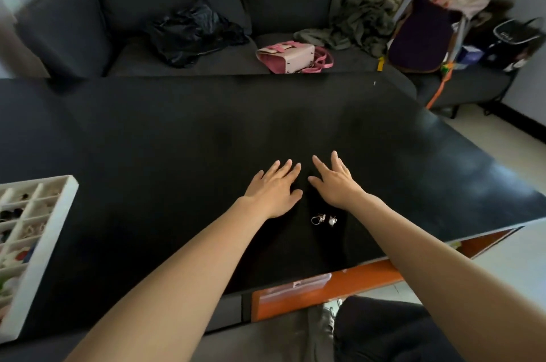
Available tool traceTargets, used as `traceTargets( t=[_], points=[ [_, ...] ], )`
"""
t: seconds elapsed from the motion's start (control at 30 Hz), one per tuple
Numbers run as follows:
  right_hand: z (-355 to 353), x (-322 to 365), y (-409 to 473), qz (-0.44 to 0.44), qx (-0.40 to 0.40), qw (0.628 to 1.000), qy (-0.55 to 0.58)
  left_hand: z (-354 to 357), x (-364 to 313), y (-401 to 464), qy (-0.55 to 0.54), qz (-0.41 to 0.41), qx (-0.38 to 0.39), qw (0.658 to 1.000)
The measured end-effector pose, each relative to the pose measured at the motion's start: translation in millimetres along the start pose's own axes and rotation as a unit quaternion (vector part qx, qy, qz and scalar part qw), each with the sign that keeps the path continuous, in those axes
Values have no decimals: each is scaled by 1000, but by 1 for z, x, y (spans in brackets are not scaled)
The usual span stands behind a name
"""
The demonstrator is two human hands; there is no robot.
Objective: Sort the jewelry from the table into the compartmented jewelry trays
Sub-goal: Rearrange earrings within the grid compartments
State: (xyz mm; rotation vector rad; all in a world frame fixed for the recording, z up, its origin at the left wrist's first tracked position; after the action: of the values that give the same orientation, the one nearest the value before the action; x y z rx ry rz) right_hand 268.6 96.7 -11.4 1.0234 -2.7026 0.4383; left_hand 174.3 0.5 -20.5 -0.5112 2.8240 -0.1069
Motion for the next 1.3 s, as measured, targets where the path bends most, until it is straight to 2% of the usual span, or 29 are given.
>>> traceTargets(
  t=[0.1,0.17,0.27,0.37,0.5,0.6,0.73,0.87,0.97,1.07,1.13,1.3],
  points=[
    [9,-1,9,-12,11,1000,-9,6,1,7,11,1,-5,1000],
    [11,1,11,-24,-8,1000,-14,4,0,11,27,7,-54,998],
    [5,3,7,-34,-94,995,-13,-2,-2,13,63,33,-161,984],
    [-1,4,4,-31,-156,987,-29,-8,-3,14,92,43,-217,971],
    [-4,8,5,-44,-157,987,-17,-15,1,12,55,17,-215,975],
    [-9,14,1,-46,-163,983,67,-28,11,1,-59,-39,-230,971],
    [-21,40,-18,-90,-145,969,180,-59,30,-25,-291,-134,-263,910],
    [-36,82,-46,-123,-90,942,299,-91,48,-66,-393,-162,-318,848],
    [-40,115,-62,-123,-46,908,397,-109,69,-103,-466,-168,-352,794],
    [-39,154,-77,-137,-17,894,426,-120,99,-147,-522,-192,-390,733],
    [-30,186,-85,-153,18,890,430,-123,122,-178,-529,-204,-405,717],
    [-3,254,-91,-181,65,884,427,-127,169,-233,-519,-204,-432,709]
  ],
)
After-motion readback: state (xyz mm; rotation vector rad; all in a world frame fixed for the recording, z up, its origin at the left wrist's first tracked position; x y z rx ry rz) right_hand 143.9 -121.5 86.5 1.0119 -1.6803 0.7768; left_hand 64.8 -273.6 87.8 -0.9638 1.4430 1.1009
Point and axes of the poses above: each hand's wrist, its own y-axis towards the middle knuckle, its own z-axis out of the palm, x = y × z, the point moved 4 cm from there along y, towards the middle knuckle, and after that the axes turned 4 degrees about -x, right-handed, at the moved point
